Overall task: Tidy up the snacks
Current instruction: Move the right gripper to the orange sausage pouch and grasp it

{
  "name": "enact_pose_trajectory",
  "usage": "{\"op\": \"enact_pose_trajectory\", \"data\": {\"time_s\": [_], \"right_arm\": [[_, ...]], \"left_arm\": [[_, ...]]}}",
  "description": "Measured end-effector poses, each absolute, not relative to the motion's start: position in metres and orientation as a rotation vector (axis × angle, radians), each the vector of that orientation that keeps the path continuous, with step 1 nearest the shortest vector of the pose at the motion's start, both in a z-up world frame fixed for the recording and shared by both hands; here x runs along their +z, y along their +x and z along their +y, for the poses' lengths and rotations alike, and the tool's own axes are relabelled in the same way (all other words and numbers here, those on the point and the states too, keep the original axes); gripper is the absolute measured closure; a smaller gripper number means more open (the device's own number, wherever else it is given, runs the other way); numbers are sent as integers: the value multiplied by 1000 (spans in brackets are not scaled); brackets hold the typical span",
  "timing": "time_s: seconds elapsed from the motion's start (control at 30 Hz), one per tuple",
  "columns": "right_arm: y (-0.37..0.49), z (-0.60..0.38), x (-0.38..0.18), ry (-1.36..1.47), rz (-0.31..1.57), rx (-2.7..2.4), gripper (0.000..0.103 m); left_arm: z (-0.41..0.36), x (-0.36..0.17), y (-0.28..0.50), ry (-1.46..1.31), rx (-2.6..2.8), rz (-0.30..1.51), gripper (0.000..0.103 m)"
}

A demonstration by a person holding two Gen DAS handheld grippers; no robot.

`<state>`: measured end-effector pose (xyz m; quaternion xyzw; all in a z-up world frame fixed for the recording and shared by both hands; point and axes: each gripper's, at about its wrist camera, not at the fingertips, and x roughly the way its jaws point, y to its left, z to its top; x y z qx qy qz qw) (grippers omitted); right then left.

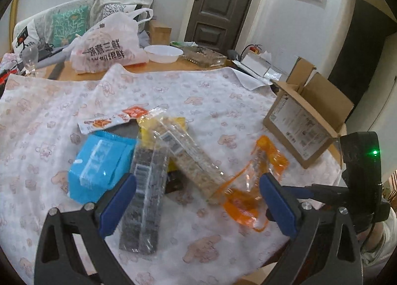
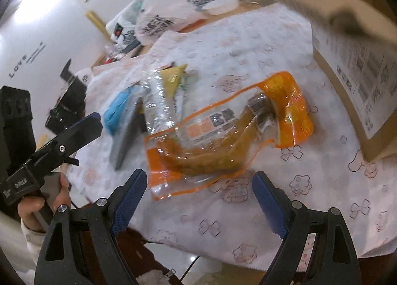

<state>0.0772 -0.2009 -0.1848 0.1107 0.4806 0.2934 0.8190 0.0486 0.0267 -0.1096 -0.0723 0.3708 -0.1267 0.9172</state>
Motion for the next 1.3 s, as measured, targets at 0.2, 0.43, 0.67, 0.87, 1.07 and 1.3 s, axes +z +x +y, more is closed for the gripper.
{"op": "enact_pose_trajectory", "data": {"time_s": [0.2,0.43,0.67,0.87,1.07,1.3], "right_arm": [[95,-191,-186,215,980,564,18],[114,-174,-185,186,946,507,17],[122,-146,-187,56,935,498,17],[106,-147,-187,-90,932,462,17],[86,-165,-191,-171,950,410,17],[77,-152,-189,-129,940,447,17]], "left_arm": [[31,-105,71,-133,-299,736,2],[37,-115,79,-148,-314,698,1],[43,-126,86,-221,-332,759,1],[42,-128,80,-265,-393,762,1],[30,-129,70,-247,-432,772,1],[28,-131,67,-247,-450,781,1]]}}
